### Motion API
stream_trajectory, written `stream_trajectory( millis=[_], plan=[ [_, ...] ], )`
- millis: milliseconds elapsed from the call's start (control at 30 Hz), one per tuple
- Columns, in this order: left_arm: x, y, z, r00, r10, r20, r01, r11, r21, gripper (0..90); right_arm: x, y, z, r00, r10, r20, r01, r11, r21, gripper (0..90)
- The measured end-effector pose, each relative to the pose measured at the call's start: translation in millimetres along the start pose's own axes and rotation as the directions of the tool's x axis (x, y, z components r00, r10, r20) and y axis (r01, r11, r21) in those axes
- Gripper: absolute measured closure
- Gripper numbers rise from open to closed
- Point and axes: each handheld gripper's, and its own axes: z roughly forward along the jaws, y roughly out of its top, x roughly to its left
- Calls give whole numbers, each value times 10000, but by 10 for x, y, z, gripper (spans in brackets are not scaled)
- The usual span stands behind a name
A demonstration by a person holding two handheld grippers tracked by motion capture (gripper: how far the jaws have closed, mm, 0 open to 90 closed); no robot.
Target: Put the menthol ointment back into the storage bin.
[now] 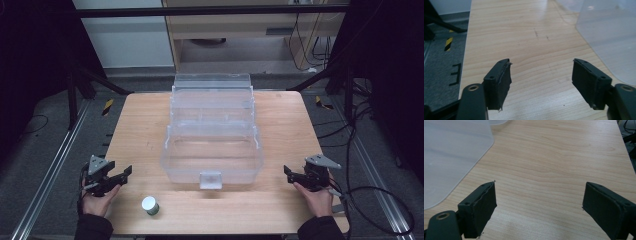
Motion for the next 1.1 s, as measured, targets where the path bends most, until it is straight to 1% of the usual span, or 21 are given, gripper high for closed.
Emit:
stream_trajectory(
  millis=[100,167,233,267,300,367,400,467,533,633,667,733,767,800,833,900,933,967,1033,1067,1100],
  plan=[
    [23,61,-40,9979,214,618,-212,9998,-45,348,0,-9,-23,9999,-59,85,59,10000,13,120],
    [30,94,-67,9962,421,767,-415,9991,-87,366,-3,-10,-24,9998,-107,138,107,9999,63,118],
    [54,134,-108,9933,604,987,-592,9981,-152,377,4,-15,-34,9996,-138,228,137,9999,44,118],
    [65,151,-123,9901,645,1244,-623,9978,-217,390,8,-20,-44,9996,-158,249,157,9999,42,118],
    [80,179,-150,9861,791,1458,-760,9967,-273,399,13,-30,-51,9994,-176,284,176,9998,1,119],
    [90,222,-192,9804,1137,1612,-1116,9935,-219,400,17,-39,-57,9990,-279,343,278,9996,24,118],
    [96,262,-230,9729,1572,1698,-1577,9874,-109,395,19,-41,-58,9990,-276,366,275,9996,23,118],
    [88,299,-279,9653,2136,1502,-2121,9769,-263,371,29,-42,-45,9993,-257,288,256,9997,45,117],
    [89,345,-316,9562,2367,1720,-2365,9714,-217,361,36,-43,-43,9993,-266,261,264,9996,66,116],
    [87,419,-365,9402,2853,1860,-2880,9576,-132,355,46,-47,-29,9989,-416,228,413,9991,127,113],
    [92,444,-376,9367,2871,2003,-2916,9565,-73,354,46,-48,-27,9988,-433,233,430,9990,156,114],
    [92,490,-393,9265,3047,2207,-3126,9499,13,356,42,-51,-27,9985,-480,251,476,9987,175,112],
    [85,511,-403,9195,3225,2247,-3320,9433,47,356,42,-52,-29,9985,-476,279,472,9987,167,112],
    [79,534,-414,9102,3432,2318,-3549,9348,98,353,42,-52,-33,9986,-455,279,451,9988,173,112],
    [72,564,-432,8986,3639,2452,-3790,9253,156,346,41,-51,-34,9987,-439,273,434,9989,175,112],
    [62,604,-459,8857,3820,2639,-3996,9166,143,337,39,-54,-26,9985,-461,286,456,9988,202,112],
    [52,637,-481,8780,3839,2857,-4049,9142,159,334,39,-55,-23,9984,-485,284,480,9986,207,112],
    [49,658,-497,8695,3922,3003,-4159,9092,168,334,44,-57,-21,9984,-485,291,478,9985,250,112],
    [33,688,-524,8520,4191,3138,-4474,8941,208,333,44,-57,-20,9984,-484,286,476,9985,264,112],
    [24,699,-534,8463,4257,3201,-4570,8891,257,330,43,-57,-21,9984,-482,289,475,9985,262,112],
    [13,714,-546,8358,4389,3299,-4739,8801,299,328,42,-56,-22,9984,-488,291,480,9985,269,112]
  ],
)
